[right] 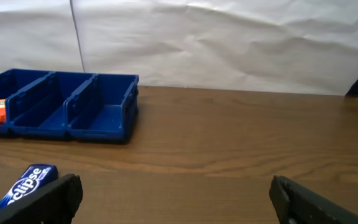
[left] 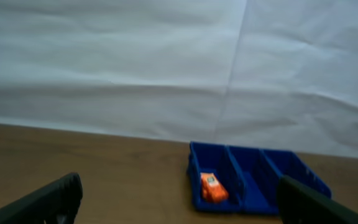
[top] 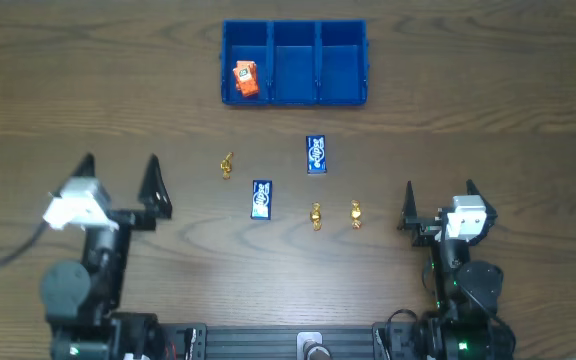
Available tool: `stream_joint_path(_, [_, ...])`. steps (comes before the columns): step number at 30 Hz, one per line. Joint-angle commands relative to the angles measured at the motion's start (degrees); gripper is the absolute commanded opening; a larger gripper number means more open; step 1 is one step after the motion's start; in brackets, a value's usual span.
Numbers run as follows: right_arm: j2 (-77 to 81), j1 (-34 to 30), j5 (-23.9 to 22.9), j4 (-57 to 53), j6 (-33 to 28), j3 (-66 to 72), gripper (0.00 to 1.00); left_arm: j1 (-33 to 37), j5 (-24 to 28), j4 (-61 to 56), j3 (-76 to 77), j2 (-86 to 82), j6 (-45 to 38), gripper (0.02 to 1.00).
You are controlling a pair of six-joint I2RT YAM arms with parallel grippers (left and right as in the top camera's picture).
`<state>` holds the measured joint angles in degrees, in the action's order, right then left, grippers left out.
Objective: Sort Candies Into Trays
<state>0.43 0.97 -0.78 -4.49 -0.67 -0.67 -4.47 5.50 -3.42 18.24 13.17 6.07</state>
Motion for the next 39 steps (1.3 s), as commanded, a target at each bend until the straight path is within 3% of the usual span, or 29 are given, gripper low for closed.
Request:
stream_joint_path(1, [-0.26,0.13,0.48,-0.24,-0.48,0.20,0.998,0.52,3.58,-0.07,-11.10,-9.31,-1.79,0.998])
stream_joint_path(10, [-0.26,0.13,0.48,-0.24,-0.48,0.20,0.998,3.34,4.96,7.10,-17.97,-13.00,-1.81,0.996])
stream_joint_path(35, [-0.26,0.13,0.46,-0.22,-0.50,0.20,0.998,3.61,4.85,6.95,-17.97,-12.92,-1.81,0.998])
stream_joint_path(39, [-0.26,0.13,-0.20,3.93,-0.81,0.20,0.998,3.61,4.85,6.95,-17.97,-12.92,-1.81,0.998])
